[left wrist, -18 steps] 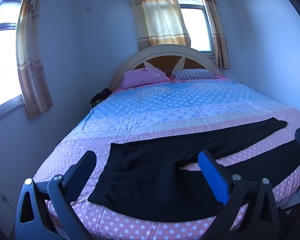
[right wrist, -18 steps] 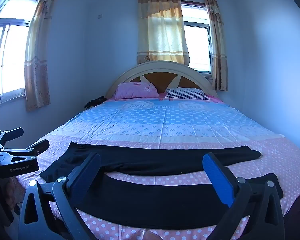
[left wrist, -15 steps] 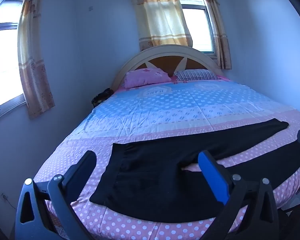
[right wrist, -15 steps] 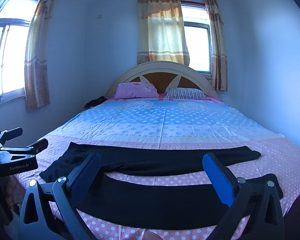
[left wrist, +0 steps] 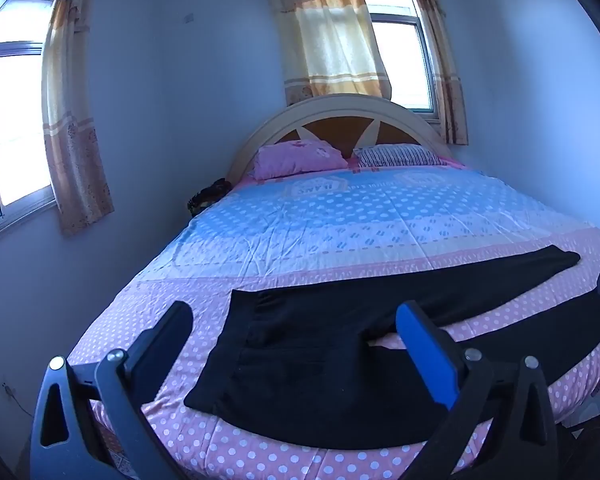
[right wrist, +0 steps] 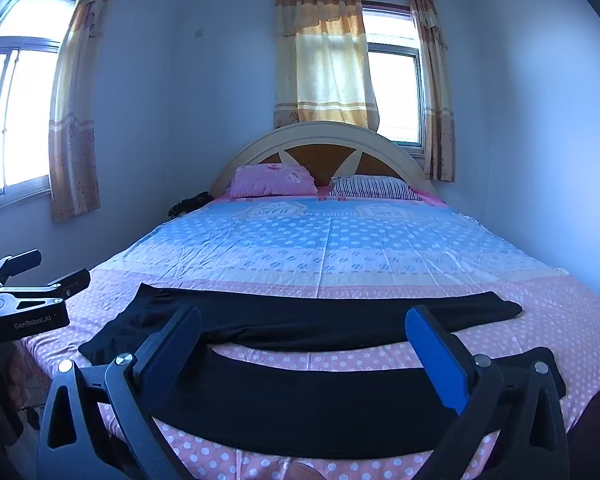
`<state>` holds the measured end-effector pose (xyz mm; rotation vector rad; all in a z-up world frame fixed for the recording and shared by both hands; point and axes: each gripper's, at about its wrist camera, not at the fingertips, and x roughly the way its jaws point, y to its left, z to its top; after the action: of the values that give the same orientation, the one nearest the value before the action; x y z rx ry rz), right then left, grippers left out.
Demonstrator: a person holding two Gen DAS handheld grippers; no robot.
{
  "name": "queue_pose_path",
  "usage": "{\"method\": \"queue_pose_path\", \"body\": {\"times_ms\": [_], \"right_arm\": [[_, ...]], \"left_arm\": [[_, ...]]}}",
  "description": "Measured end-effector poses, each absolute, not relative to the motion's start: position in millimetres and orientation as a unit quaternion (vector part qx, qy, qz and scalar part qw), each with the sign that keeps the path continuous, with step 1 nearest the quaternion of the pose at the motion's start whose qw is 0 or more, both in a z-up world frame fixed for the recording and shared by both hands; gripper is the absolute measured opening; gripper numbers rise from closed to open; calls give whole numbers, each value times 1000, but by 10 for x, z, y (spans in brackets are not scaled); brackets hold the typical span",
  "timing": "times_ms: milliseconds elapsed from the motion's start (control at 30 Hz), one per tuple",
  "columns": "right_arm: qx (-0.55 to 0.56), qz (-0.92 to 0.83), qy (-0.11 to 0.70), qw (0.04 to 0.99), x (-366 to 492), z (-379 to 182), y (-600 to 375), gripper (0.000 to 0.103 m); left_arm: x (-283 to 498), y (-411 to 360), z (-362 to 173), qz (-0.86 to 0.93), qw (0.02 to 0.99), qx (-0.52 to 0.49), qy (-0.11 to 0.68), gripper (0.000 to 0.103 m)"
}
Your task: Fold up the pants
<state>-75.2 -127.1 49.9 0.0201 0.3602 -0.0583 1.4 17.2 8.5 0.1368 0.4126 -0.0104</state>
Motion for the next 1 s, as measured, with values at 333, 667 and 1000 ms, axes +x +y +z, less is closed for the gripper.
{"method": "queue_pose_path", "body": {"times_ms": [333,667,1000], "right_arm": [[9,-28,179,983,-768,505,-1268,102],[8,-28,179,983,-771,498,-1277,102],[7,-27,180,983,-769,487,-1264,102]], "left_arm": [[52,173,78,-2,977,67,203,103],[58,188,70,-2,977,66,202,103],[62,200,59,0,977,63,202,103]]}}
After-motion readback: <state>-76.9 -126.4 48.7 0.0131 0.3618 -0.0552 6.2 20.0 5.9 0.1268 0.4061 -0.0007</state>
